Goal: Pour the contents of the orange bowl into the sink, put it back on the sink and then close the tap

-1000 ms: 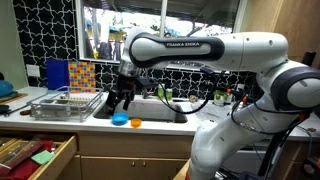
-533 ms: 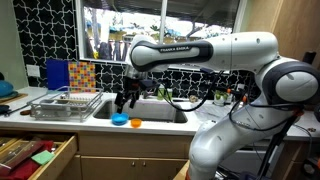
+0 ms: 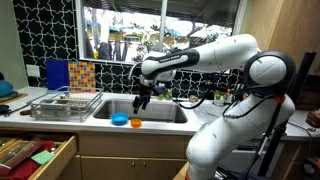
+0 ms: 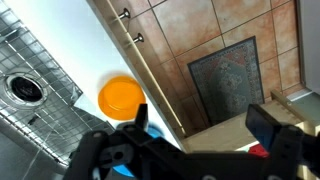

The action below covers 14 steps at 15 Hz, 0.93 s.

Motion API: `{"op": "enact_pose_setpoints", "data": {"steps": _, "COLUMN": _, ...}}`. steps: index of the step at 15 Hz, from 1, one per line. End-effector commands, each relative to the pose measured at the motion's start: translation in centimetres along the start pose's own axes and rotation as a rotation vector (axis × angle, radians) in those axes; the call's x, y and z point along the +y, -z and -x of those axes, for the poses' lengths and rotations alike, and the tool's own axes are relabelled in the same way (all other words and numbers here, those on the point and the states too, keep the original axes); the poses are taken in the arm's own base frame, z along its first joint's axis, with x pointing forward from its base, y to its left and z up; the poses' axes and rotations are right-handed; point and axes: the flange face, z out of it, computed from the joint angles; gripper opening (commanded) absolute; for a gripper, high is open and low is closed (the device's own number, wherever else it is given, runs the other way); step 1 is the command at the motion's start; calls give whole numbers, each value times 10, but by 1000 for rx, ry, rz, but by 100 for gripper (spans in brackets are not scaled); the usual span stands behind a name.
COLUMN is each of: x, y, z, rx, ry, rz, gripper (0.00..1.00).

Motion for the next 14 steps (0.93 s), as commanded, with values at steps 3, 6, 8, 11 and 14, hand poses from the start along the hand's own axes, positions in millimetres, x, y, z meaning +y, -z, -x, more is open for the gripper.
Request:
{"op": "enact_pose_setpoints", "data": {"steps": 3, "x": 25, "y": -11, "z": 8, "rx": 18, "ry": -21, "rz": 38, "gripper": 100}}
{"op": "enact_pose_setpoints", "data": {"steps": 6, "x": 29, "y": -14, "z": 8, "rx": 22, "ry": -28, "rz": 45, "gripper": 100}}
{"op": "enact_pose_setpoints", "data": {"steps": 8, "x": 38, "y": -20, "z": 4, "rx": 21, "ry": -52, "rz": 83, "gripper": 100}}
{"op": "enact_pose_setpoints", "data": {"steps": 11, "x": 60, "y": -41, "z": -5, "rx": 17, "ry": -99, "rz": 112, "gripper": 100}}
{"op": "enact_pose_setpoints", "data": {"steps": 14, "x": 77, "y": -65, "z": -12, "rx": -21, "ry": -128, "rz": 130, "gripper": 100}}
